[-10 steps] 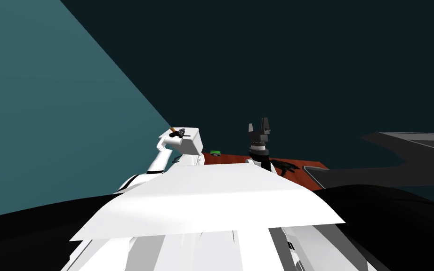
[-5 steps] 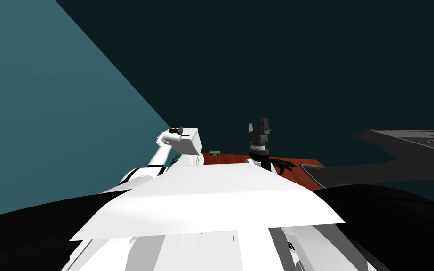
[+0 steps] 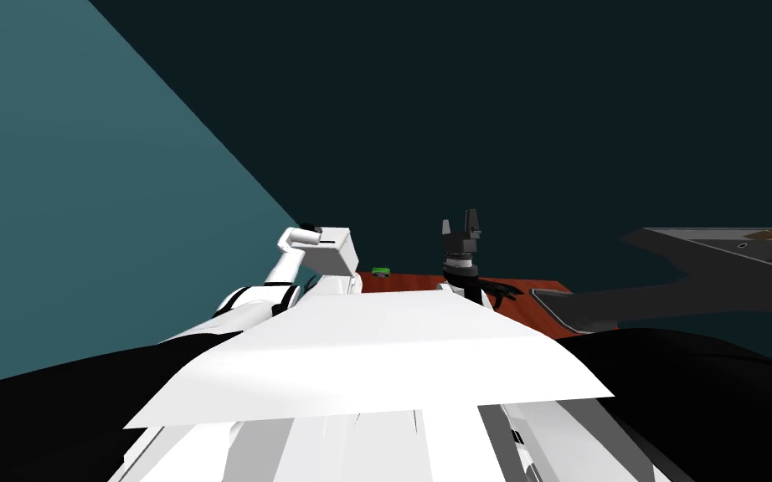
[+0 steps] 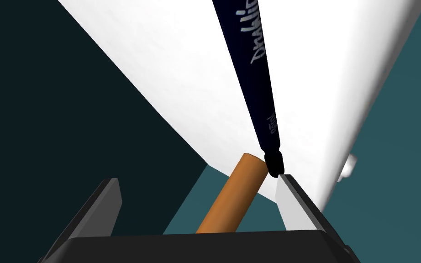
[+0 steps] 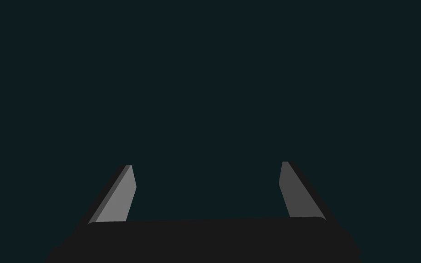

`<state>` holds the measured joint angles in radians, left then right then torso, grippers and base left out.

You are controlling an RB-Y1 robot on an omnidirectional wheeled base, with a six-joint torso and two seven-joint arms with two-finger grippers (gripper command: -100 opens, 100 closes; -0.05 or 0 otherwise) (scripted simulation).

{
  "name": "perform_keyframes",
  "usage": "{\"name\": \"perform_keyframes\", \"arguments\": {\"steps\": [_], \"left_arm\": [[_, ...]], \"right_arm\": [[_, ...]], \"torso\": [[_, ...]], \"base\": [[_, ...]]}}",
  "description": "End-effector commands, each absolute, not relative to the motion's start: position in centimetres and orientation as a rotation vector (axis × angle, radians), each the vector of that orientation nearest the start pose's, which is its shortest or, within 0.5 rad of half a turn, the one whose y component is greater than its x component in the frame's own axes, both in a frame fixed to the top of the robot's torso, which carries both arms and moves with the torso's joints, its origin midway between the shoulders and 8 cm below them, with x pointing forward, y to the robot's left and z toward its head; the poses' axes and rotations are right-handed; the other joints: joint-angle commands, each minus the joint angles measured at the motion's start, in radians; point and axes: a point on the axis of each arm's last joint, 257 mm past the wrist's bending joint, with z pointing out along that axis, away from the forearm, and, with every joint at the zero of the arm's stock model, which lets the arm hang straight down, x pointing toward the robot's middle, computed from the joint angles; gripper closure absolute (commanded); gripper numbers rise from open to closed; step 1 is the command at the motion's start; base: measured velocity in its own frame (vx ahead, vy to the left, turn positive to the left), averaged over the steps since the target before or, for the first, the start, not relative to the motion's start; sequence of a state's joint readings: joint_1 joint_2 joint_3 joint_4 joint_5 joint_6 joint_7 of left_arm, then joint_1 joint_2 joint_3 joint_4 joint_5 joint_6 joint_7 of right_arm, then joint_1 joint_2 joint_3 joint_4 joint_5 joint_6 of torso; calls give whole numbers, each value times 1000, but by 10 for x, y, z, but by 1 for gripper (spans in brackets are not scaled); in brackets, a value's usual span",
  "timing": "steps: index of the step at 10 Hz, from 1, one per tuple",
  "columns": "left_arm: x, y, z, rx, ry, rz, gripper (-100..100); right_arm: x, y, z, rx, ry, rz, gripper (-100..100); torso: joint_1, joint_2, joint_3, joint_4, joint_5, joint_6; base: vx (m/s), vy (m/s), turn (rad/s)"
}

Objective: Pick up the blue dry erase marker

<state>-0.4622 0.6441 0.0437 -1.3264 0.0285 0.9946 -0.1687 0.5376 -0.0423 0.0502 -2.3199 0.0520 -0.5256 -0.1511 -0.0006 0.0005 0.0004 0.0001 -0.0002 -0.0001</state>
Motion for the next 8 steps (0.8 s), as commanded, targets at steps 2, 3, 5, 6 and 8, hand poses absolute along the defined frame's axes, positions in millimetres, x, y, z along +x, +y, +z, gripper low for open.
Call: {"name": "perform_keyframes", "arguments": {"steps": [2, 3, 5, 6, 8], "left_arm": [[576, 537, -192, -1375, 1697, 2, -100], [575, 539, -195, -1399, 1702, 16, -100], [572, 548, -192, -1445, 1712, 57, -100], [569, 552, -199, -1465, 1718, 72, -100], [566, 558, -195, -1516, 1728, 105, -100]], "right_arm": [[333, -253, 33, 636, 623, 1459, 0], [333, -253, 33, 636, 623, 1459, 0], [333, -253, 33, 636, 623, 1459, 0], [333, -253, 33, 636, 623, 1459, 0], [333, -253, 33, 636, 623, 1459, 0]], "torso": [[0, 0, 0, 0, 0, 0], [0, 0, 0, 0, 0, 0], [1, 0, 0, 0, 0, -1], [1, 0, 0, 0, 0, 0], [1, 0, 0, 0, 0, 0]], "base": [[-7, -8, -53], [-4, -1, -21], [-1, 1, -23], [0, 5, -40], [1, 9, -47]]}}
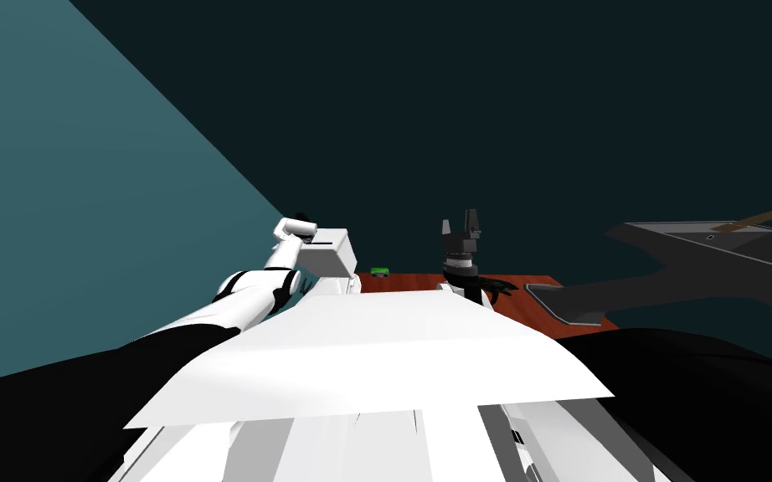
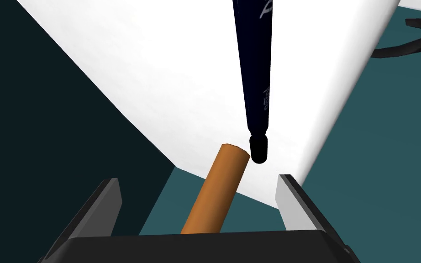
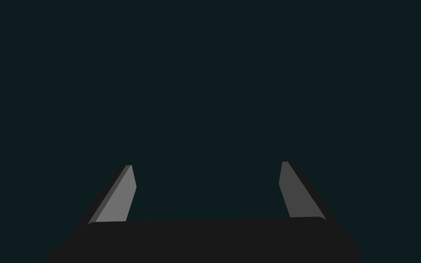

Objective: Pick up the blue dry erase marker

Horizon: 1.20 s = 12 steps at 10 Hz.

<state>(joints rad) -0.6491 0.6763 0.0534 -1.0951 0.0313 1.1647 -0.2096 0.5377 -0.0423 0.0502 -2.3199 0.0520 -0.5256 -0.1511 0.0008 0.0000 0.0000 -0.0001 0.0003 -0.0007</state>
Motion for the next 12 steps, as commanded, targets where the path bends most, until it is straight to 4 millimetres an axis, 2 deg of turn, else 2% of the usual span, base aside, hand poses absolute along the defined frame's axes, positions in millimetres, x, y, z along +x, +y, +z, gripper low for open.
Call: {"name": "perform_keyframes", "arguments": {"steps": [1, 2, 3, 4, 5, 7, 8, 9, 10, 11, 12], "left_arm": [[564, 560, -199, -1524, 1731, 112, -100], [562, 562, -193, -1565, 1740, 130, -100], [558, 565, -200, -1584, 1746, 145, -100], [557, 565, -192, -1622, 1755, 152, -100], [551, 568, -201, -1645, 1763, 171, -100], [550, 565, -194, -1685, 1775, 174, -100], [544, 569, -203, -1706, 1782, 191, -100], [544, 564, -196, -1743, 1795, 186, -100], [538, 566, -204, -1763, 1803, 202, -100], [536, 561, -200, -1805, 1821, 197, -100], [530, 563, -207, -1825, 1828, 213, -100]], "right_arm": [[333, -253, 33, 636, 623, 1459, 0], [333, -253, 33, 636, 623, 1459, 0], [333, -253, 33, 636, 623, 1459, 0], [333, -253, 33, 636, 623, 1459, 0], [333, -253, 33, 636, 623, 1459, 0], [333, -253, 33, 636, 623, 1459, 0], [333, -253, 33, 636, 623, 1459, 0], [333, -253, 33, 636, 623, 1459, 0], [333, -253, 33, 636, 623, 1459, 0], [333, -253, 33, 636, 623, 1459, 0], [333, -253, 33, 636, 623, 1459, 0]], "torso": [[0, 0, 0, 0, 0, 0], [0, 0, 0, 0, 0, 0], [0, 0, 0, 0, 0, 0], [0, 0, 0, 0, 0, 0], [0, 0, 0, 0, 0, 0], [0, 0, 0, 0, 0, 0], [0, 0, 0, 0, 0, 0], [1, 0, 0, 0, 0, 0], [1, 0, 0, 0, 0, 0], [1, 0, 0, 0, 0, 0], [2, 0, 0, 0, 0, 0]], "base": [[0, 0, 0], [1, 7, -60], [3, 13, -45], [3, 18, -56], [5, 20, -34], [4, 12, -31], [6, 19, -39], [2, 29, -58], [5, 28, -37], [7, 35, -60], [5, 27, -34]]}}
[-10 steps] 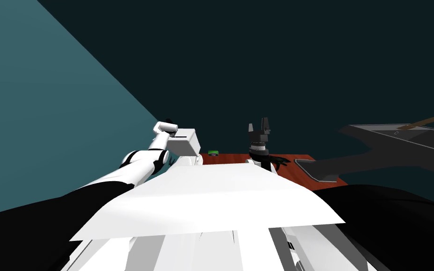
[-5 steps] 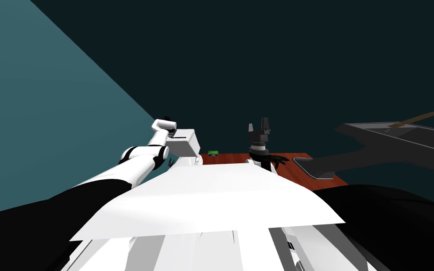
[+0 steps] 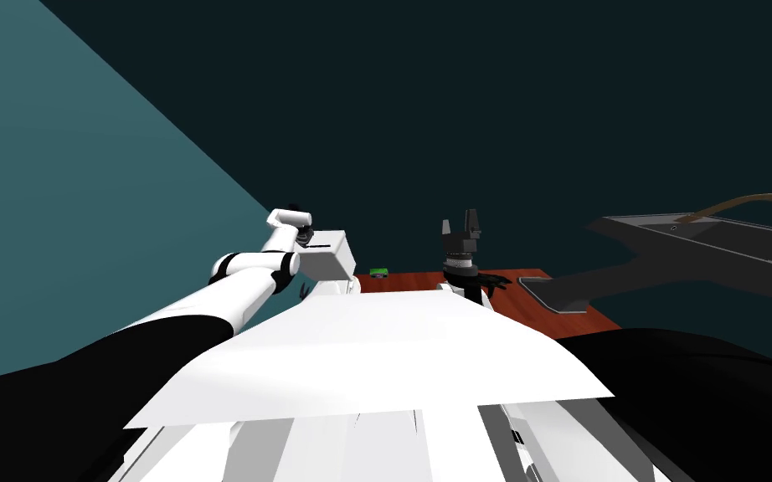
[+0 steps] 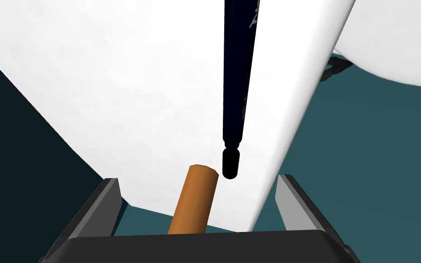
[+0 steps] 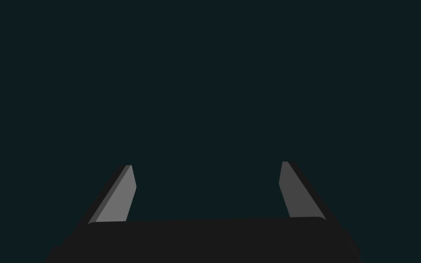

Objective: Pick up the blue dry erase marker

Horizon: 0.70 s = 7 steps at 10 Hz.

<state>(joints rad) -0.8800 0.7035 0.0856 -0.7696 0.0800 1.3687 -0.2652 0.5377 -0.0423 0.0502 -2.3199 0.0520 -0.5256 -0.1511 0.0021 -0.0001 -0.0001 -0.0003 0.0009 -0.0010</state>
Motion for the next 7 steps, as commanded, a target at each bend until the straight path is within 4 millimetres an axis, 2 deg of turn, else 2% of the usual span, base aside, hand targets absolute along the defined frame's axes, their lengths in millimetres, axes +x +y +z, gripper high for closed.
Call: {"name": "perform_keyframes", "arguments": {"steps": [1, 2, 3, 4, 5, 7], "left_arm": [[527, 556, -205, -1866, 1848, 204, -100], [523, 558, -210, -1881, 1854, 216, -100], [523, 549, -205, -1912, 1873, 197, -100], [517, 550, -212, -1932, 1880, 212, -100], [514, 542, -211, -1970, 1905, 198, -100], [510, 542, -216, -1984, 1909, 209, -100]], "right_arm": [[333, -253, 33, 636, 623, 1459, 0], [333, -253, 33, 636, 623, 1459, 0], [333, -253, 33, 636, 623, 1459, 0], [333, -253, 33, 636, 623, 1459, 0], [333, -253, 33, 636, 623, 1459, 0], [333, -253, 33, 636, 623, 1459, 0]], "torso": [[0, 0, 0, 0, 0, 0], [0, 0, 0, 0, 0, 0], [0, 0, 0, 0, 0, 0], [0, 0, 0, 0, 0, 0], [0, 0, 0, 0, 0, 0], [0, 0, 0, 0, 0, 0]], "base": [[8, 32, -57], [9, 30, -33], [5, 33, -60], [2, 31, -31], [11, 33, -41], [7, 23, -16]]}}
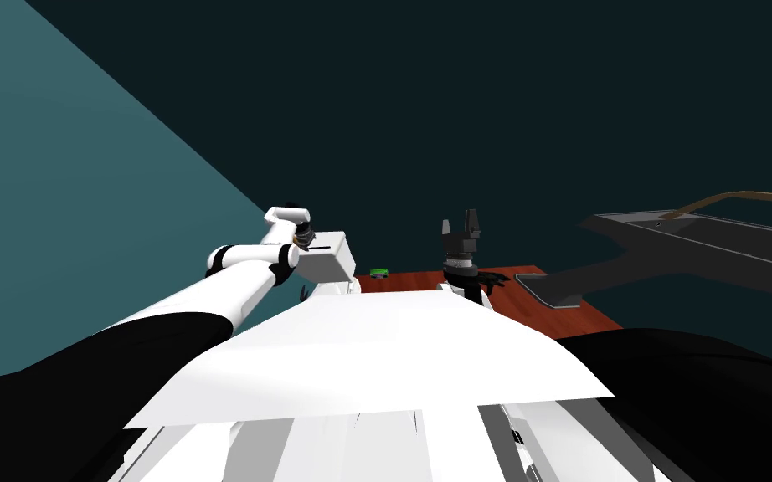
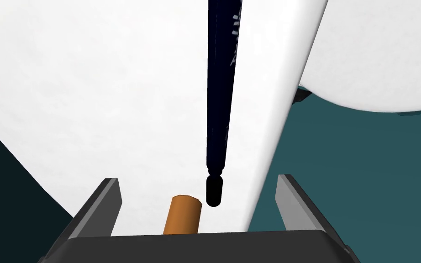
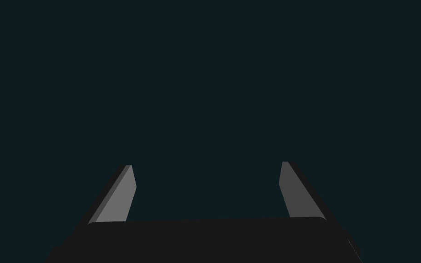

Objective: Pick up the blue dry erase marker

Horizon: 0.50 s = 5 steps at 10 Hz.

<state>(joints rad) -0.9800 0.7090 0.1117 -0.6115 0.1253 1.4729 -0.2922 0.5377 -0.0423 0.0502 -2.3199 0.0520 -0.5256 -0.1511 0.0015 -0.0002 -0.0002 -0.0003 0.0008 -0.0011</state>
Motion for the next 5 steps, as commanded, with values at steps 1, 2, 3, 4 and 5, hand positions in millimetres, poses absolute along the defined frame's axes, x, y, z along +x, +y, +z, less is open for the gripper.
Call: {"name": "perform_keyframes", "arguments": {"steps": [1, 2, 3, 4, 5], "left_arm": [[505, 533, -217, -2026, 1937, 197, -100], [504, 534, -218, -2031, 1939, 200, -100], [499, 524, -221, -2074, 1968, 189, -100], [496, 515, -220, -2103, 1994, 169, -100], [494, 515, -223, -2112, 1997, 175, -100]], "right_arm": [[332, -253, 33, 636, 623, 1459, 0], [333, -253, 33, 636, 623, 1459, 0], [333, -253, 33, 636, 623, 1459, 0], [333, -253, 33, 636, 623, 1459, 0], [333, -253, 33, 636, 623, 1459, 0]], "torso": [[0, 0, 0, 0, 0, 0], [0, 0, 0, 0, 0, 0], [0, 0, 0, 0, 0, 0], [1, 0, 0, 0, 0, 0], [3, 0, 0, 0, 0, 0]], "base": [[4, 21, -39], [3, 28, -35], [3, 46, -49], [6, 66, -68], [11, 46, -34]]}}
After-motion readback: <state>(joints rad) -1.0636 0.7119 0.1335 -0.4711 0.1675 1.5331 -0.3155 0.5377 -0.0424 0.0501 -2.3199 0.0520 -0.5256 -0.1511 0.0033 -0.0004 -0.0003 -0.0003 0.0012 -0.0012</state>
